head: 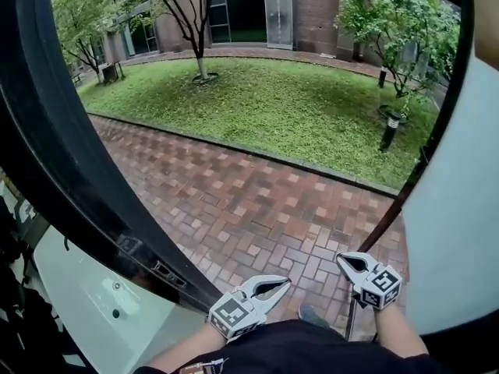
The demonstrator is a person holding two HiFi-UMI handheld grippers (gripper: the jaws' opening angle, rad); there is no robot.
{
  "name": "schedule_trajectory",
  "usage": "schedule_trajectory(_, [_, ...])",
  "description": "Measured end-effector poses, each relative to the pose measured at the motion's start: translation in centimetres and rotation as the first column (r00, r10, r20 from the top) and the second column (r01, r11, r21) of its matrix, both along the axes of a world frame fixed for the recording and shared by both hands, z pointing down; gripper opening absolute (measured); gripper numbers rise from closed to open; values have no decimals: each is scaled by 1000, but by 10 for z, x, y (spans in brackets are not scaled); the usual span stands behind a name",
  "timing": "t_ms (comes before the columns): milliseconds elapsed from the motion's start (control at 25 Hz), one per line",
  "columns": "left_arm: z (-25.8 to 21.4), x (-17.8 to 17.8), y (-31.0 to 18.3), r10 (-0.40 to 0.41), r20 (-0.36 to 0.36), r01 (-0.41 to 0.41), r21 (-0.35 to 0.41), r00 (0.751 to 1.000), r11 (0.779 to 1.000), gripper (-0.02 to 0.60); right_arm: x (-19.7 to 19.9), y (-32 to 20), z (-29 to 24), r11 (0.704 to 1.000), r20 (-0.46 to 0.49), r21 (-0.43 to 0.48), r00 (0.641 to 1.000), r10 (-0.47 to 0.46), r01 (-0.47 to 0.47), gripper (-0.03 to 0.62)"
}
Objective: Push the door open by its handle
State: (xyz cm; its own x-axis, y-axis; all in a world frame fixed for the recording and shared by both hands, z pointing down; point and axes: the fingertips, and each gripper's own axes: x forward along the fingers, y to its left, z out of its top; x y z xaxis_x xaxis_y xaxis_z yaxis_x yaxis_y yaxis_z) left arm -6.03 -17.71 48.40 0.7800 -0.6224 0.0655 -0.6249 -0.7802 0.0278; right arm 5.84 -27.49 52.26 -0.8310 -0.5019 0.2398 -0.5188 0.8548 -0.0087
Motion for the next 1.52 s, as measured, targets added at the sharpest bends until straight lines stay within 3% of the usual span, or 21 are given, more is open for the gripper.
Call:
schedule_trajectory(200, [-14,-23,57,-7,-31,5,-65,999,998,6,-10,79,-24,1000,-2,9,1000,10,-10,0])
schedule_trajectory(320, [-15,-34,87,-16,-4,15,-49,1000,999,6,-1,116,-39,999,31,32,999,42,-43,0])
schedule_trajectory(520, [-20,-44,133,-58,-24,57,-57,998,997,6,13,173,-54,996,60,69,997,54,-58,0])
schedule_trajectory(680, [-13,-29,178,-81,-31,78,-69,996,995,6,35,229,-47,996,93,68,995,48,-54,0])
schedule_trajectory(880, [-8,9,235,-87,-106,71,-143,991,987,6,76,305,-28,995,65,14,993,99,-100,0])
schedule_trajectory(1080, [-12,28,281,-45,-60,37,-122,997,992,6,112,374,-3,985,92,-54,982,165,-161,0])
schedule_trajectory(1320, [-21,-5,316,31,-79,-38,-81,996,996,6,95,430,-13,964,104,-43,958,267,-264,0])
schedule_trajectory(1520, [-1,-70,352,105,-52,-109,-88,993,990,6,44,473,-1,930,173,-110,915,365,-351,0])
